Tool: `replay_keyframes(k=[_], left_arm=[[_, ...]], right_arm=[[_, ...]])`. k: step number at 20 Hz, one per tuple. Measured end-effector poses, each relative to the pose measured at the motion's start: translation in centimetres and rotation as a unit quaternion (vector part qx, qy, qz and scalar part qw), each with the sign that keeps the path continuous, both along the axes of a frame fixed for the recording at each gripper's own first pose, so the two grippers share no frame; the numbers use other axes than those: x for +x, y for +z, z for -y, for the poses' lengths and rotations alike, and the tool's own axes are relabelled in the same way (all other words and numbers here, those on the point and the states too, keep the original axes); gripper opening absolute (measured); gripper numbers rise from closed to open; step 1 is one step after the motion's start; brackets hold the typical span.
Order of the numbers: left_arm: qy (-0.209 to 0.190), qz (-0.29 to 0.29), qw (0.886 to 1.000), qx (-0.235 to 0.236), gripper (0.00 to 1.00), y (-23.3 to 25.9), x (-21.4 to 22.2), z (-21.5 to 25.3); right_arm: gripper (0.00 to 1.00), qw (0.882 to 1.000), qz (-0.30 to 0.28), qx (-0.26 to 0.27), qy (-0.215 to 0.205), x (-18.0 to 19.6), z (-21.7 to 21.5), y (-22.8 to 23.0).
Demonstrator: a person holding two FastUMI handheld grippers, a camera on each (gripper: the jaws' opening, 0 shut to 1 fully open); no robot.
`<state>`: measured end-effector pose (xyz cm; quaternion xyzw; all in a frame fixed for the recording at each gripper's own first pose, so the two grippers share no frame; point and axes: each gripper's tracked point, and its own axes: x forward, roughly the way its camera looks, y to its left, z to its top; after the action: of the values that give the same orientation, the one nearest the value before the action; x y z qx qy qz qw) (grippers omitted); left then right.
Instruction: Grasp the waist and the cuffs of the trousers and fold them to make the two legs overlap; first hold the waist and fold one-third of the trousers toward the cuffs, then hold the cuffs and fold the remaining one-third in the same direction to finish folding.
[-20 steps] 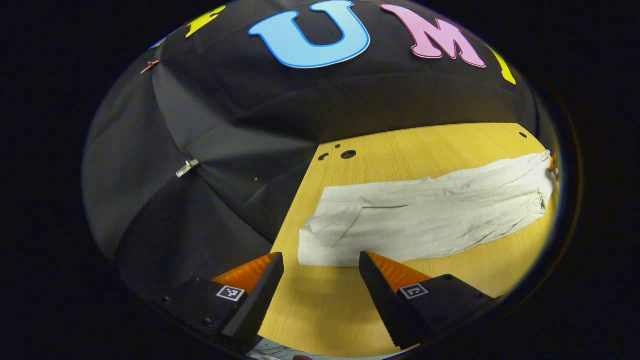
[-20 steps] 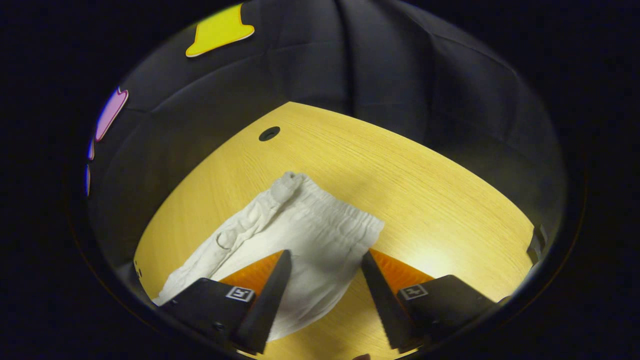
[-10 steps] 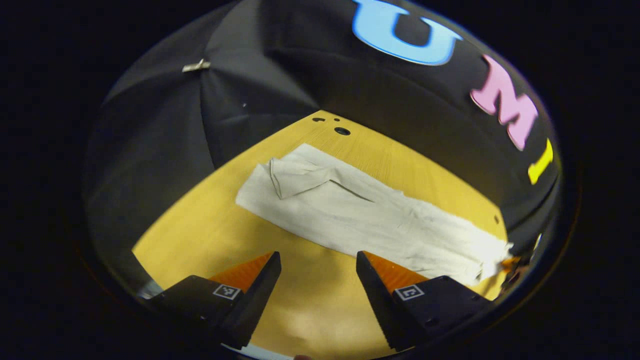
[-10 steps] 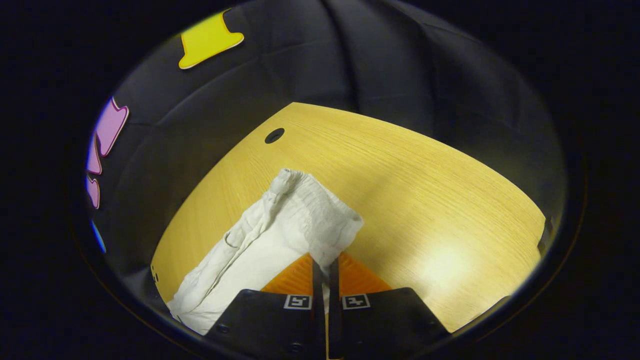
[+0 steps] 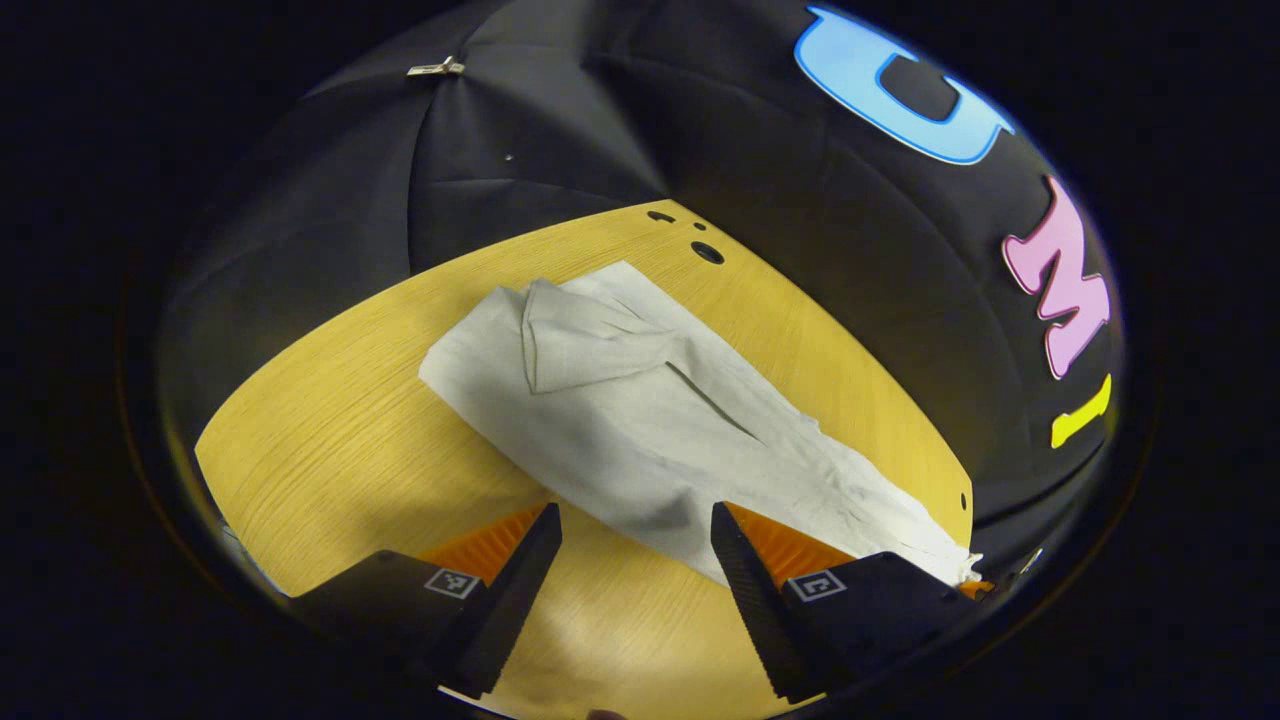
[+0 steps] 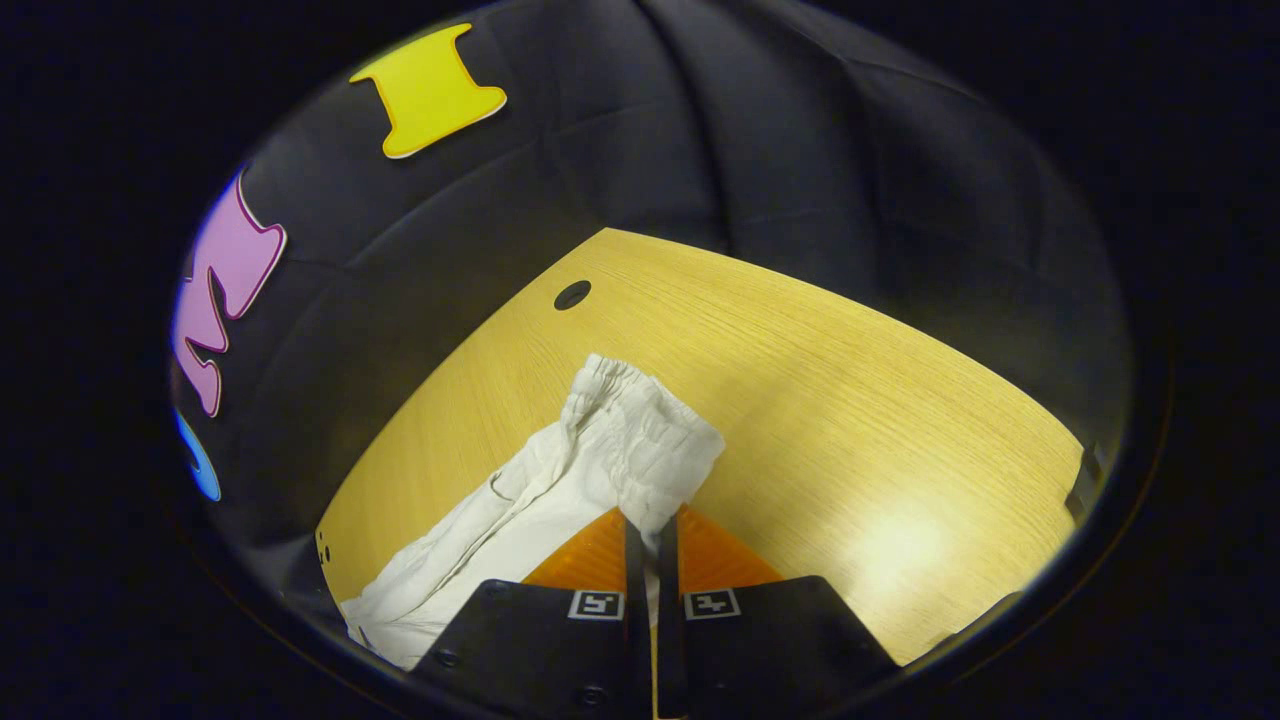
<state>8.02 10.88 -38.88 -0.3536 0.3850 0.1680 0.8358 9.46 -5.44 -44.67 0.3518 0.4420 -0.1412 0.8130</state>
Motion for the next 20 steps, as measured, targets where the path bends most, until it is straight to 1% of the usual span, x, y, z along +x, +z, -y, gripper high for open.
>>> replay_keyframes(k=[2, 5, 7, 8, 9, 10, 12, 13, 14, 16, 17, 20], left_arm=[[0.012, -0.005, 1.000, -0.010, 0.96, -0.7, 0.9, -0.6], [0.019, -0.008, 1.000, -0.003, 0.96, -0.9, 2.1, -1.4], [0.014, -0.024, 0.999, 0.016, 0.95, -1.2, 2.9, -1.8], [0.010, -0.040, 0.999, 0.035, 0.96, -1.6, 3.0, -2.1], [0.006, -0.070, 0.995, 0.064, 0.94, -2.1, 2.7, -2.8], [0.006, -0.092, 0.991, 0.094, 0.77, -2.4, 2.4, -3.2], [0.001, -0.110, 0.986, 0.128, 0.44, -2.8, 3.0, -3.0], [-0.008, -0.108, 0.985, 0.134, 0.41, -2.8, 3.5, -2.7], [-0.002, -0.106, 0.986, 0.131, 0.27, -2.7, 3.6, -2.5], [0.006, -0.105, 0.987, 0.119, 0.08, -2.6, 3.6, -2.1], [0.005, -0.103, 0.988, 0.113, 0.06, -2.6, 3.6, -2.1], [0.006, -0.089, 0.993, 0.082, 0.06, -2.8, 3.7, -1.7]], right_arm=[[0.07, 1.000, 0.001, -0.007, 0.009, 0.0, 0.2, 0.1], [0.07, 1.000, 0.000, -0.009, 0.012, -0.1, 0.1, 0.0], [0.07, 1.000, -0.002, -0.012, 0.014, -0.2, 0.0, -0.2], [0.07, 1.000, -0.006, -0.017, 0.020, -0.3, 0.0, -0.4], [0.07, 0.999, -0.011, -0.022, 0.026, -0.3, -0.1, -0.6], [0.07, 0.999, -0.014, -0.026, 0.032, -0.3, -0.2, -0.7], [0.07, 0.999, -0.014, -0.031, 0.040, -0.3, -0.1, -0.9], [0.07, 0.999, -0.013, -0.031, 0.041, -0.3, -0.3, -1.0], [0.07, 0.999, -0.010, -0.030, 0.040, -0.2, -0.1, -0.9], [0.07, 0.999, 0.000, -0.034, 0.033, -0.1, 0.4, -0.1], [0.07, 0.999, 0.007, -0.040, 0.031, -0.1, 0.6, 0.1], [0.07, 0.998, 0.024, -0.057, 0.031, 0.0, 1.4, 1.5]])
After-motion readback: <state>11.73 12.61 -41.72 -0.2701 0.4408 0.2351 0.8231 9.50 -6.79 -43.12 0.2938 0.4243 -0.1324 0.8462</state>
